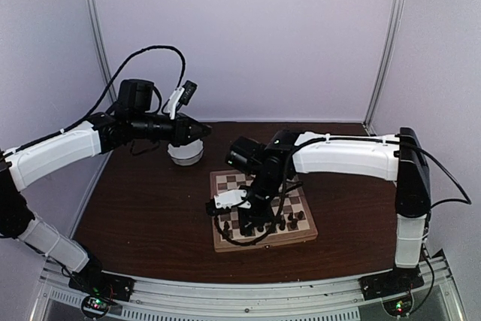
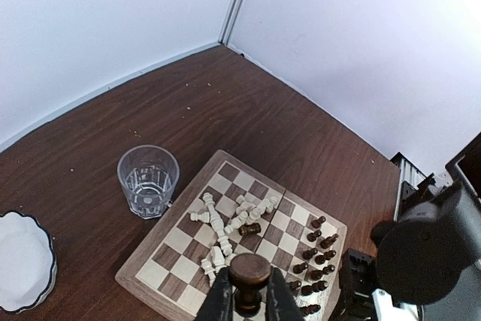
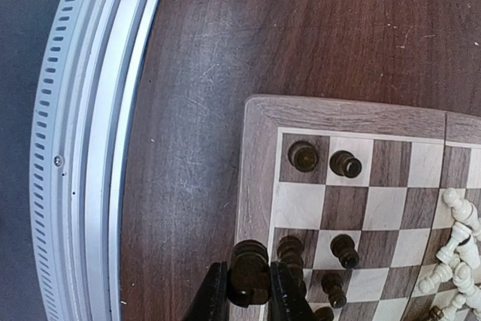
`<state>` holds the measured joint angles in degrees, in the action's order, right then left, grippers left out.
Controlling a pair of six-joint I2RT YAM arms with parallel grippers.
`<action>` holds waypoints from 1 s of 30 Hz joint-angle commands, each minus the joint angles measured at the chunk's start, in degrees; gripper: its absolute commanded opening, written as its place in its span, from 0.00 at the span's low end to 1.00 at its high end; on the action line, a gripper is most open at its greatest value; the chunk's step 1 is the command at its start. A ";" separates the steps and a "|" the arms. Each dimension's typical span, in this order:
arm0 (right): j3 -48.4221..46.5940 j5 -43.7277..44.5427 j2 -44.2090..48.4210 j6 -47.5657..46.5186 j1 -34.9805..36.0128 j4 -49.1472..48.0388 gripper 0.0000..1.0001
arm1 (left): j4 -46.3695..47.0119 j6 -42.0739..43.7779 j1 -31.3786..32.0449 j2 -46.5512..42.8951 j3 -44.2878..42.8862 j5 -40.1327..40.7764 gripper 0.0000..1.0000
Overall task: Set up the chess pieces on the board
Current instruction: Place the knight at g8.
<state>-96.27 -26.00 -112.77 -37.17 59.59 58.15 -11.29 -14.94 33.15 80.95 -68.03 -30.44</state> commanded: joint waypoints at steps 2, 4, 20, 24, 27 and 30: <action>-3.15 3.76 -2.32 0.05 0.44 -2.49 0.06 | 3.51 -0.69 -0.89 -2.22 0.71 1.22 0.05; -3.78 3.83 -3.42 0.23 0.44 -2.64 0.06 | 3.58 -0.83 -0.97 -2.24 0.62 0.94 0.05; -4.19 3.74 -7.53 0.60 1.01 -2.99 0.09 | 3.67 -1.50 -1.42 -1.81 0.35 -0.23 0.04; -4.28 3.98 -8.26 0.53 0.99 -3.10 0.09 | 3.62 -1.58 -1.42 -1.70 0.31 -0.40 0.05; -4.21 4.05 -8.58 0.43 0.99 -3.13 0.09 | 3.56 -1.58 -1.42 -1.75 0.34 -0.40 0.05; -4.26 4.09 -8.90 0.42 1.04 -3.11 0.09 | 3.58 -1.58 -1.42 -1.84 0.27 -0.44 0.05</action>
<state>-100.77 -23.05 -120.75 -37.10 60.16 55.57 -10.35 -16.21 32.18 80.03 -67.96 -30.09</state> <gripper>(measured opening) 0.154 0.125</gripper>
